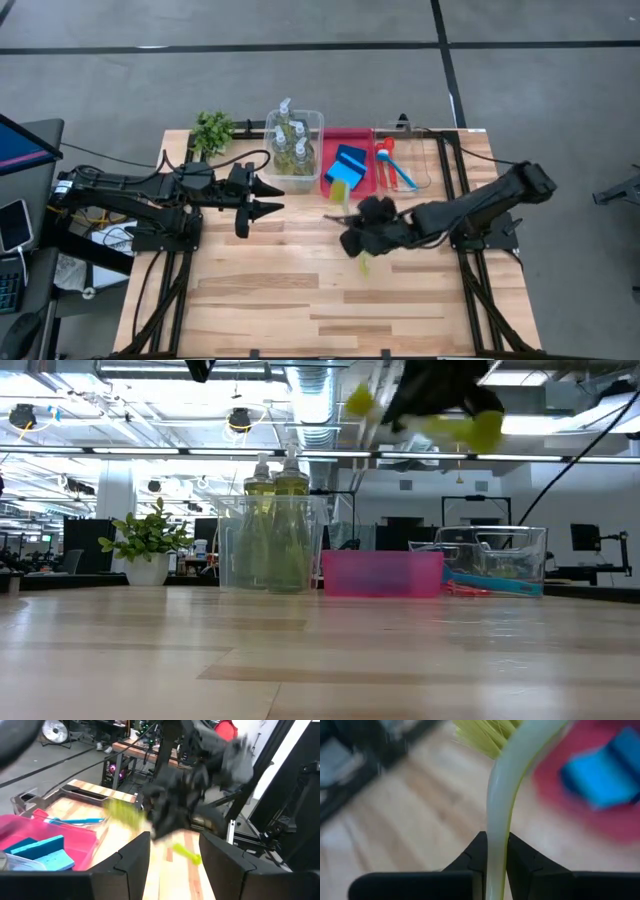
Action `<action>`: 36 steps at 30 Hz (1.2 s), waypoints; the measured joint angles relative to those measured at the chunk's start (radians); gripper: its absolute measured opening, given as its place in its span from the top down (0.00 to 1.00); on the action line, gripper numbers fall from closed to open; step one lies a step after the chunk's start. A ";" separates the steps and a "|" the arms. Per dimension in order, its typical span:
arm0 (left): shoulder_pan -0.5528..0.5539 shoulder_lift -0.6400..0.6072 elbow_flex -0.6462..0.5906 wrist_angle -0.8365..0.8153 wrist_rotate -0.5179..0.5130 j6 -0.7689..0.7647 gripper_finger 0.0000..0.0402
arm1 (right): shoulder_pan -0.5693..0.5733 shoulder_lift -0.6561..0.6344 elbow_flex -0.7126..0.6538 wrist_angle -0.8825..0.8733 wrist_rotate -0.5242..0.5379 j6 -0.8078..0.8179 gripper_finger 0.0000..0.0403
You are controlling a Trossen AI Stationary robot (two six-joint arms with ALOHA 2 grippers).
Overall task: Pick & Place Kitchen Sink Supplies
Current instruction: Put the green dish brush into the transparent bin
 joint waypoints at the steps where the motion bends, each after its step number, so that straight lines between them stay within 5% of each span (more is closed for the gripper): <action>1: 0.000 0.000 0.000 0.000 -0.005 0.000 0.57 | -0.002 -0.024 0.000 0.001 0.051 -0.030 0.92; 7: 0.000 0.000 0.000 -0.002 -0.055 0.003 0.57 | -0.044 -0.151 0.001 0.000 0.316 -0.219 0.91; 14: 0.000 0.000 0.000 -0.002 -0.138 0.003 0.57 | -0.183 -0.265 0.001 -0.044 0.425 -0.422 0.92; 26: 0.045 0.000 0.000 -0.001 -0.234 0.003 0.57 | -0.540 -0.276 0.002 -0.328 0.423 -0.477 0.91; 36: 0.082 0.000 0.000 0.001 -0.234 0.003 0.57 | -0.678 -0.151 0.002 -0.345 0.346 -0.556 0.89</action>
